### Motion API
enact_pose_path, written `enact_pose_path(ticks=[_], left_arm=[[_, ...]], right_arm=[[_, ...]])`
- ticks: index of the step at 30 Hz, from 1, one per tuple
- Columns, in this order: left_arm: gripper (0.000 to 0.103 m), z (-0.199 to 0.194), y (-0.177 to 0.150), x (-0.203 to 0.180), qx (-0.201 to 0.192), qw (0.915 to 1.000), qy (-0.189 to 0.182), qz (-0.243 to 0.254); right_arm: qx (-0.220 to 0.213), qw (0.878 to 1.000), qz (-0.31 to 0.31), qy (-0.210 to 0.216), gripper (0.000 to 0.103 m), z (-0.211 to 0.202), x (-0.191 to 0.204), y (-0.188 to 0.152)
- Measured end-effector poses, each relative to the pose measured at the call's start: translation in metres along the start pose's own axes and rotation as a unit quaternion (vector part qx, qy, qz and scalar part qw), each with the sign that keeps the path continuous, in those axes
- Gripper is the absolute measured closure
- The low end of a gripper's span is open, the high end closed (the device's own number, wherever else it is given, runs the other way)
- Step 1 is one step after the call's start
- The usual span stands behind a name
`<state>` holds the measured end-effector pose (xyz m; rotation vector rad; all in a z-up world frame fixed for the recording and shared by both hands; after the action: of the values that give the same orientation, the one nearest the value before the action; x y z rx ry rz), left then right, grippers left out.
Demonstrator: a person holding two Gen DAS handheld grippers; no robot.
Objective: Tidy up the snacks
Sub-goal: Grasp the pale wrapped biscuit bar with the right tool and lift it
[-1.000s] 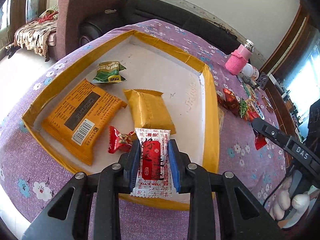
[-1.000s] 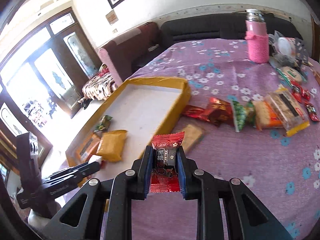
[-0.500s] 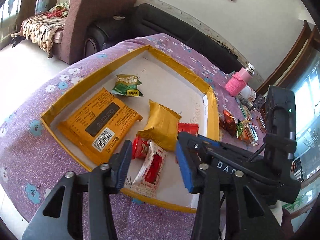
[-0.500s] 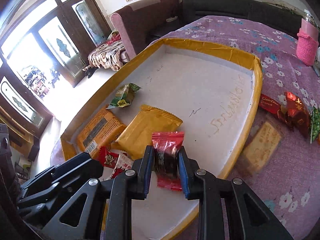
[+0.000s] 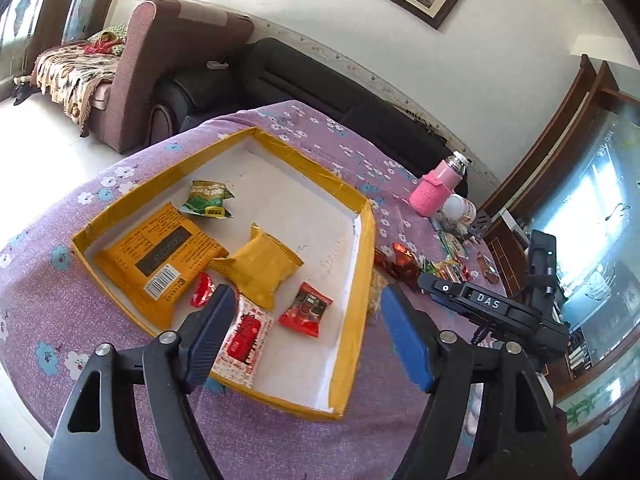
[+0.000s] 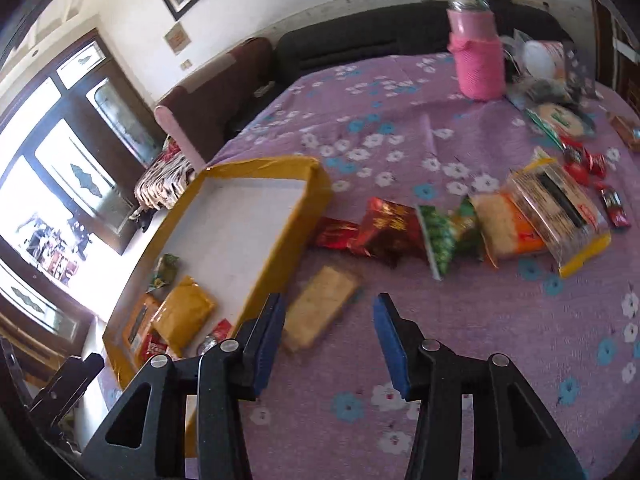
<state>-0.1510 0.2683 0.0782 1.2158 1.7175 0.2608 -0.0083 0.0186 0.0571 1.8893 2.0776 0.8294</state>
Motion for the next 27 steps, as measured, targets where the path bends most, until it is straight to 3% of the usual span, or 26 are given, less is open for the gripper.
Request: enact_pose_path(ticks=[3,8,10,12,14,16,20,24,27], left_arm=[[0.028,0.008,-0.006,0.003,0.022,0.9995,-0.011,-0.020],[0.028,0.011,-0.013,0.006,0.037,0.9988,-0.007,-0.030],[0.028,0.009,-0.012,0.005,0.036,0.9990,-0.005,-0.028],[0.028,0.008,-0.011,0.005,0.035,0.9990,-0.003,-0.027],[0.028,0.010,-0.011,0.006,0.036,0.9989,-0.007,-0.028],[0.028,0.013,-0.012,0.006,0.041,0.9987,-0.013,-0.028],[0.028,0.018,-0.017,0.001,0.060,0.9973,-0.036,-0.025],[0.028,0.018,-0.021,-0.009,0.069,0.9959,-0.059,-0.010],[0.028,0.024,-0.025,-0.015,0.079,0.9948,-0.064,-0.006]], right_arm=[[0.022,1.000,0.018,0.003,0.055,0.019,-0.008,-0.004],[0.053,0.998,0.033,0.005,0.054,0.055,0.017,-0.003],[0.038,0.999,0.026,-0.013,0.046,0.061,0.029,0.000],[0.035,0.999,0.010,-0.034,0.047,0.067,0.040,0.004],[0.035,0.997,-0.024,-0.065,0.051,0.070,0.049,0.004],[0.029,0.993,-0.057,-0.096,0.066,0.070,0.056,0.001],[0.026,0.993,-0.052,-0.100,0.070,0.057,0.036,-0.009],[0.031,0.993,-0.030,-0.111,0.069,0.035,-0.009,-0.025],[0.043,0.995,-0.012,-0.090,0.065,0.019,-0.045,-0.035]])
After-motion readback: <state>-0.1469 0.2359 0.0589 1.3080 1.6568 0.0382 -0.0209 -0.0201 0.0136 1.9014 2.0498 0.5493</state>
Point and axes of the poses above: each gripper's, at about its wrist camera, not at the fingertips, and z roughly the way its jaws point, x to its left, y to its top, the point moved 1 cm from there along z, roughly the way its jaws point, and after that the axes turned 11 degrees about -y, right-handed, at the moved point
